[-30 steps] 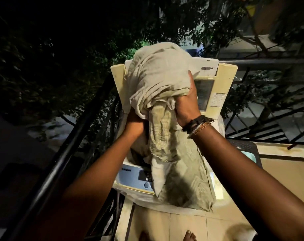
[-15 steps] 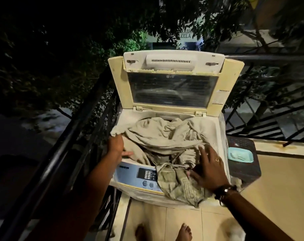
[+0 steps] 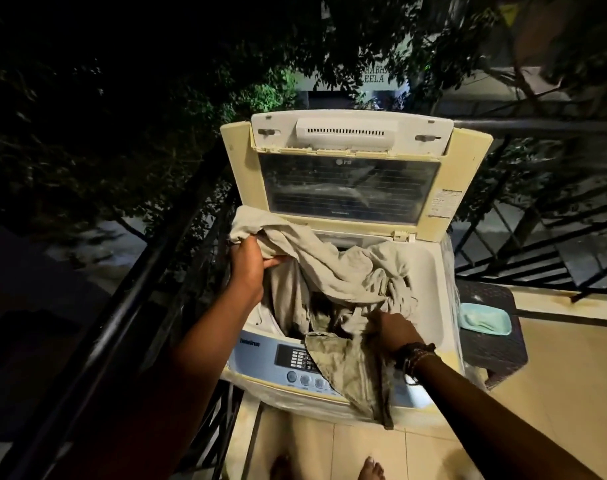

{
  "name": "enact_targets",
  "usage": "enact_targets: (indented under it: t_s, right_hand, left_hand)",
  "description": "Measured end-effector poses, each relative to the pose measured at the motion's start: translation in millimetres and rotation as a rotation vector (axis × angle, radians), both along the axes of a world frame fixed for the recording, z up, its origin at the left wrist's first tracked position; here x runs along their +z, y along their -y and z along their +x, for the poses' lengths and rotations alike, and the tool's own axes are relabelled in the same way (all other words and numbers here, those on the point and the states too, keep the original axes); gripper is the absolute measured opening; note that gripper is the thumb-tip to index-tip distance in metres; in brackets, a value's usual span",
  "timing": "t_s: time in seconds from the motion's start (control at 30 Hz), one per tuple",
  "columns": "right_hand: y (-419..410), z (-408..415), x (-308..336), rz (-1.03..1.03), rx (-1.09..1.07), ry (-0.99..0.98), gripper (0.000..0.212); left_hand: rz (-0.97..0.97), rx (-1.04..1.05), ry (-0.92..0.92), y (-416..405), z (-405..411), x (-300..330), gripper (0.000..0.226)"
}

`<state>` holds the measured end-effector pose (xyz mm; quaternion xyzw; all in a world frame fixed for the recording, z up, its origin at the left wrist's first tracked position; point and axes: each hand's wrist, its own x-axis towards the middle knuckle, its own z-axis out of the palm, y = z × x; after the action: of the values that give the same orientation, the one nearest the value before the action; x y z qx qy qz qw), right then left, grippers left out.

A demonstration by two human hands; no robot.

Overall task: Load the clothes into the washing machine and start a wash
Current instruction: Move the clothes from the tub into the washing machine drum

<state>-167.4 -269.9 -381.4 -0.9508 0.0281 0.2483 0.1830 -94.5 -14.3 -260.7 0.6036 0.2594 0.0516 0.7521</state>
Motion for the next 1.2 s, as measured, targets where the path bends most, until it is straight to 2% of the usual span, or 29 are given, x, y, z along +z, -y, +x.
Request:
enact_targets:
  t_s: [0.1, 0.23, 0.3, 0.37, 0.4, 0.43, 0.47, 0.53, 0.57, 0.63, 0.73, 0.83, 1.0, 1.1, 1.2]
  right_hand:
    - [5.7, 31.0, 23.4, 0.267, -0.212, 0.127, 0.042]
    - [10.9, 83.3, 70.2, 0.908, -0.627, 0.326, 0.028]
    - [8.2, 100.9, 87.3, 1.128, -0.706, 0.4, 0.025]
    - [4.5, 110.1, 81.7, 1.19, -0.647, 0.396, 0.026]
    - [2.1, 110.9, 72.3, 1.149, -0.579, 0.34, 0.028]
    - [1.0, 109.5, 58.3, 1.019, -0.486, 0.252, 0.035]
    - [-0.6, 106.5, 45.6, 0.806, -0.364, 0.167, 0.047]
    - [-3.4, 94.4, 27.3, 0.253, -0.08, 0.085, 0.069]
    - [-3.9, 86.9, 20.5, 0.042, 0.014, 0.123, 0.074]
    - [-4.9, 73.5, 9.9, -0.135, 0.104, 0.256, 0.087]
    - [-7.6, 67.4, -13.3, -0.179, 0.162, 0.257, 0.123]
    - [-17.2, 76.0, -42.3, -0.153, 0.178, 0.17, 0.137]
    - [-30.2, 113.5, -108.7, -0.035, 0.025, -0.062, 0.131]
    - [-39.0, 143.1, -165.0, -0.068, -0.057, -0.174, 0.129]
    - [-41.5, 164.8, -219.9, -0.107, -0.087, -0.196, 0.109]
  left_hand:
    - [-0.015, 0.037, 0.002, -3.9, -0.7, 6.4, 0.043]
    - [0.069, 0.021, 0.2, -2.4, -3.4, 9.6, 0.048]
    - [0.119, -0.052, 0.31, -0.3, 2.3, 0.1, 0.05]
    - [0.132, -0.135, 0.349, 7.0, 5.2, -15.1, 0.061]
    - [0.206, -0.221, 0.335, 10.7, 4.4, -24.2, 0.068]
    - [0.317, -0.336, 0.305, 12.7, 2.6, -33.7, 0.073]
    - [0.426, -0.481, 0.261, 12.0, 1.5, -47.0, 0.08]
    - [0.633, -0.753, 0.153, 3.2, 5.1, -78.9, 0.096]
    - [0.765, -0.808, 0.103, -2.2, 6.6, -93.4, 0.1]
    - [0.968, -0.843, 0.043, -10.3, 8.3, -115.6, 0.102]
    - [1.091, -0.975, 0.065, -11.2, 12.7, -137.4, 0.1]
    - [1.292, -1.202, 0.049, -15.5, 34.1, -166.4, 0.1]
    - [1.525, -1.487, -0.16, -0.6, 80.1, -227.4, 0.124]
    - [1.464, -1.497, -0.265, 20.6, 102.2, -268.3, 0.139]
    - [1.413, -1.527, -0.462, 37.7, 119.5, -316.5, 0.145]
